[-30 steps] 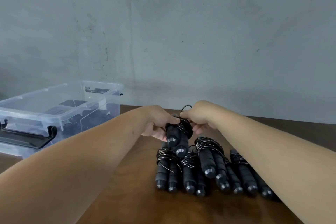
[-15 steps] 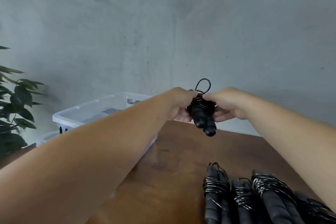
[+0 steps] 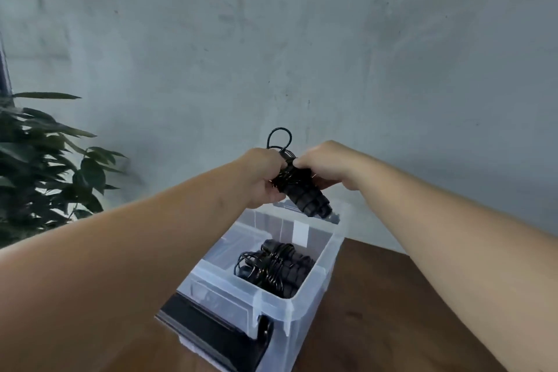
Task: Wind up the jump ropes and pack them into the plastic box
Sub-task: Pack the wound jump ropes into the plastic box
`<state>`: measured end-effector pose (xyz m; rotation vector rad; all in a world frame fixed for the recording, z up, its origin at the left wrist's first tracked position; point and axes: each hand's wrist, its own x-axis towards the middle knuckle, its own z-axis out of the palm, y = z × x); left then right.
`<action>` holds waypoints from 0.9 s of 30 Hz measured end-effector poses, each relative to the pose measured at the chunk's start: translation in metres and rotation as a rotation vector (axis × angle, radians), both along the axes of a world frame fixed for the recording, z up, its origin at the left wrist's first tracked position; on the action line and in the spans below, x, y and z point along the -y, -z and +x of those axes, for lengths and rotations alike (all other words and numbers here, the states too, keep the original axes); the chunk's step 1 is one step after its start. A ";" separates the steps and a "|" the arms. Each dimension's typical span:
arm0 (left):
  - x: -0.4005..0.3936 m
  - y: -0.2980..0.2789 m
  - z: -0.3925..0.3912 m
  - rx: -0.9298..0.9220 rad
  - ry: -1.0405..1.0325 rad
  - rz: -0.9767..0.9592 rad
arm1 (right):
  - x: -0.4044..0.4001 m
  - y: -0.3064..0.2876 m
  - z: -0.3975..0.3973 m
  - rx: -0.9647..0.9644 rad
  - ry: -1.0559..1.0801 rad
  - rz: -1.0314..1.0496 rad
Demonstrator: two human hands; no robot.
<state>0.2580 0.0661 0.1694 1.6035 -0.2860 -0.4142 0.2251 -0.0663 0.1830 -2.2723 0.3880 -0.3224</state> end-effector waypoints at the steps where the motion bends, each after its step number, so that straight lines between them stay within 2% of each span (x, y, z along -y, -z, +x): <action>1: -0.002 0.006 0.008 -0.013 -0.003 0.014 | -0.003 0.005 0.012 -0.022 -0.017 -0.015; 4: 0.002 0.026 0.028 -0.053 0.030 0.094 | -0.002 0.021 0.035 -0.118 -0.033 -0.077; 7: 0.009 0.046 0.047 -0.182 0.094 0.154 | 0.006 0.034 0.049 -0.259 -0.046 -0.183; 12: 0.017 0.067 0.061 -0.443 0.249 0.196 | 0.021 0.053 0.063 -0.441 -0.067 -0.211; 14: 0.023 0.073 0.066 -0.491 0.274 0.221 | 0.025 0.061 0.070 -0.493 -0.070 -0.237; 20: 0.043 0.083 0.075 -0.492 0.342 0.330 | 0.023 0.073 0.087 -0.582 -0.132 -0.490; 25: 0.050 0.103 0.082 -0.441 0.348 0.467 | 0.025 0.094 0.100 -0.642 -0.187 -0.534; 27: 0.049 0.104 0.083 -0.437 0.353 0.515 | 0.027 0.096 0.102 -0.622 -0.172 -0.466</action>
